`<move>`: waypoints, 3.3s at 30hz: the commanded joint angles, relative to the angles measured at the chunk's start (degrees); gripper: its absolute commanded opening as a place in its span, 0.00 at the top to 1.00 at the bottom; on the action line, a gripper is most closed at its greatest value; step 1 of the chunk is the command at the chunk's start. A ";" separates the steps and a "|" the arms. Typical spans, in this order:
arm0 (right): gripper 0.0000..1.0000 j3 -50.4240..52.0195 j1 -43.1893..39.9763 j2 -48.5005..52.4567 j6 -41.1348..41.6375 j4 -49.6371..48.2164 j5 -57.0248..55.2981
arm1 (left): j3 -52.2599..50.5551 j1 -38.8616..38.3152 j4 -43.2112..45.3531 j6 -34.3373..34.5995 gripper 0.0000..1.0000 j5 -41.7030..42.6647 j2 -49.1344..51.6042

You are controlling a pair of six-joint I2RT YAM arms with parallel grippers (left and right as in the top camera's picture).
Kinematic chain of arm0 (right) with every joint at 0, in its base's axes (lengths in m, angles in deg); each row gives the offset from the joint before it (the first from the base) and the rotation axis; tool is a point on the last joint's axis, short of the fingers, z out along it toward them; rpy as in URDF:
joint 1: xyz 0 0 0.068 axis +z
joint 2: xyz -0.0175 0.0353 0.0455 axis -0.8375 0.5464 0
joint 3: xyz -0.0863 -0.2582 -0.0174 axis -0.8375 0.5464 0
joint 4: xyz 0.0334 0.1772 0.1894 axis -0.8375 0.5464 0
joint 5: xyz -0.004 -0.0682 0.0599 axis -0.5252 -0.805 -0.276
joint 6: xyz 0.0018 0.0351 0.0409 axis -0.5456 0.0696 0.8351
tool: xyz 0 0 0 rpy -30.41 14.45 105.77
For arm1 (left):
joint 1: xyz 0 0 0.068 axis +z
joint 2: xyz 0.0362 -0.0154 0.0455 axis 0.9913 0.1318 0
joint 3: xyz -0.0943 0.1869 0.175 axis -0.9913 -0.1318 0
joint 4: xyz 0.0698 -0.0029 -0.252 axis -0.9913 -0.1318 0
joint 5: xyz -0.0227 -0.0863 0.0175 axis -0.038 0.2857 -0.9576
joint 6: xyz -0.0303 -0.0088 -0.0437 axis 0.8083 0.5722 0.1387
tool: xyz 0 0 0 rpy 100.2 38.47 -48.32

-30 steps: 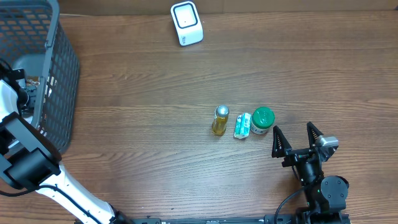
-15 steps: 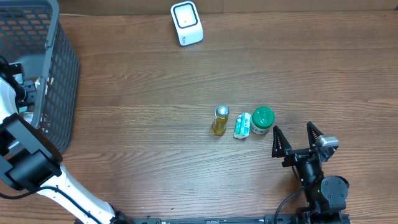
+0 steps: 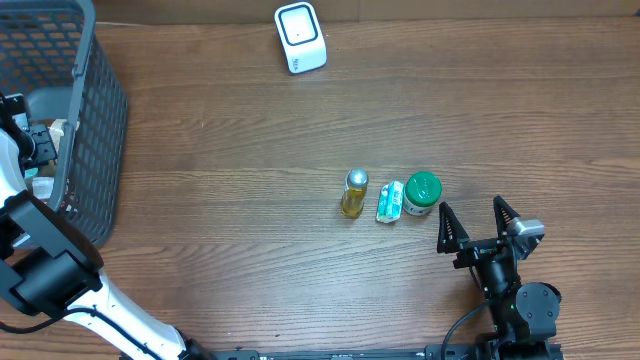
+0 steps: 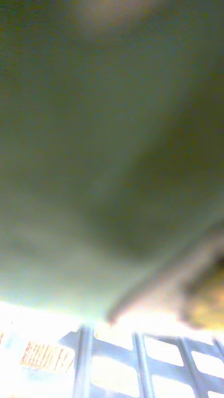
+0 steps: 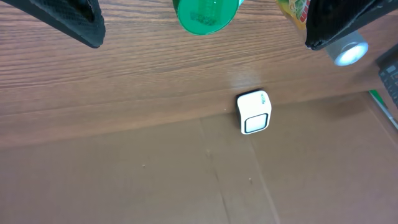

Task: Scan the item barcode

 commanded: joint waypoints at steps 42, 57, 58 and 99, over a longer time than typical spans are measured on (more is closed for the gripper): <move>0.00 0.59 -0.26 -0.46 0.02 -0.22 -0.33 | -10.08 2.27 7.10 1.36 0.91 5.42 4.11; 0.00 0.59 -0.26 -0.46 0.02 -0.24 -0.33 | 20.35 -0.59 0.26 7.98 0.96 7.08 -6.47; 0.00 0.59 -0.26 -0.46 0.02 -0.24 -0.33 | 22.16 -1.09 0.11 8.46 0.96 7.06 -7.45; 0.00 0.59 -0.26 -0.46 0.02 -0.22 -0.33 | -21.11 -53.37 -6.34 52.72 0.96 9.99 -23.17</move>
